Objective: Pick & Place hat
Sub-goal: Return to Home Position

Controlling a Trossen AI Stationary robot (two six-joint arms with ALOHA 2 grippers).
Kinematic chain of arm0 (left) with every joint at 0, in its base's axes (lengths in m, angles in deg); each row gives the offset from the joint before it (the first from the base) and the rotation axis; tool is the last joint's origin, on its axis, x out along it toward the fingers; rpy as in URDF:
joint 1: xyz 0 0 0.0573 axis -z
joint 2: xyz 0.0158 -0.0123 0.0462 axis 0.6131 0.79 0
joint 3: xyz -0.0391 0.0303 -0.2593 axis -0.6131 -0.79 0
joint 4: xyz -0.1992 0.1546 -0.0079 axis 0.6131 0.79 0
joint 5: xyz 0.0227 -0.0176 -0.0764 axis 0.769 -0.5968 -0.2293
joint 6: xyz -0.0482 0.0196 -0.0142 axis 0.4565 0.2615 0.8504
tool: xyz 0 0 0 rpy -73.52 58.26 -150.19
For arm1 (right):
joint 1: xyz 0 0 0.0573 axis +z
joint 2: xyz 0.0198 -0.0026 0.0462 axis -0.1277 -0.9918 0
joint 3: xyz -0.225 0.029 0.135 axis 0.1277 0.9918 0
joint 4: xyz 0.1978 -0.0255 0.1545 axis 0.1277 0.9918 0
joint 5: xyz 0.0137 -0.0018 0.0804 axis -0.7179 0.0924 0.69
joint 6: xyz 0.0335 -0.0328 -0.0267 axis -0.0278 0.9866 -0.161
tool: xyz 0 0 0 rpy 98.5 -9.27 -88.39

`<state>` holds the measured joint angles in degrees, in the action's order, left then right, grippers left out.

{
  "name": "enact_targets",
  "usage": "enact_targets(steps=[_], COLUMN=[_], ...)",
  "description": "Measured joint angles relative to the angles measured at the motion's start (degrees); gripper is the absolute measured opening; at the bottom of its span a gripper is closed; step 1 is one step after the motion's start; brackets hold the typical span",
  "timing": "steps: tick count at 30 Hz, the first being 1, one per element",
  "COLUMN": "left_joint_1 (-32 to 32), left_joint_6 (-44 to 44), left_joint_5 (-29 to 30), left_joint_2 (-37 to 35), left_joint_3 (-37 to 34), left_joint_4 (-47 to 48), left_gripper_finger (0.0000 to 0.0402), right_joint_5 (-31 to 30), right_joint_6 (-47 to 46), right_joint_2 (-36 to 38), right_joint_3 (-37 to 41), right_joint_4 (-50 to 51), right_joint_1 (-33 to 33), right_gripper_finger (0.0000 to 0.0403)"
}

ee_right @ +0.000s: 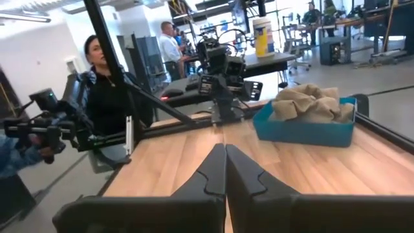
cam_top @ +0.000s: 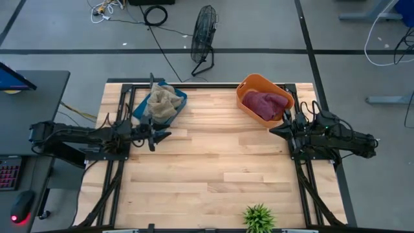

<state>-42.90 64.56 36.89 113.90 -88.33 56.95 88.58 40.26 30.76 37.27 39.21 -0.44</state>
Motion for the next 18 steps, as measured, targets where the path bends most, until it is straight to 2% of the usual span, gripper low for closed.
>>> enact_targets(steps=[4,10,14,18], left_joint_1=[0.00,0.00,0.00,-0.02], left_joint_6=[-0.07,-0.36,-0.12,-0.75], left_joint_5=[0.01,0.42,3.24,5.21], left_joint_2=[-1.99,-8.19,-12.97,-16.87], left_joint_3=[0.00,-0.04,-0.04,-0.04], left_joint_4=[0.87,6.15,12.54,14.56], left_gripper_finger=[0.0224,0.0224,0.0224,0.0224], right_joint_5=[0.05,0.13,0.17,1.54], right_joint_6=[-0.02,2.57,4.07,4.53], right_joint_2=[0.00,0.00,0.00,0.00], right_joint_3=[-0.16,-4.53,-7.70,-8.00], right_joint_4=[-0.35,5.59,7.79,8.20], right_joint_1=[0.00,0.01,0.00,0.01], right_gripper_finger=[0.0002,0.0002,0.0002,0.0002])
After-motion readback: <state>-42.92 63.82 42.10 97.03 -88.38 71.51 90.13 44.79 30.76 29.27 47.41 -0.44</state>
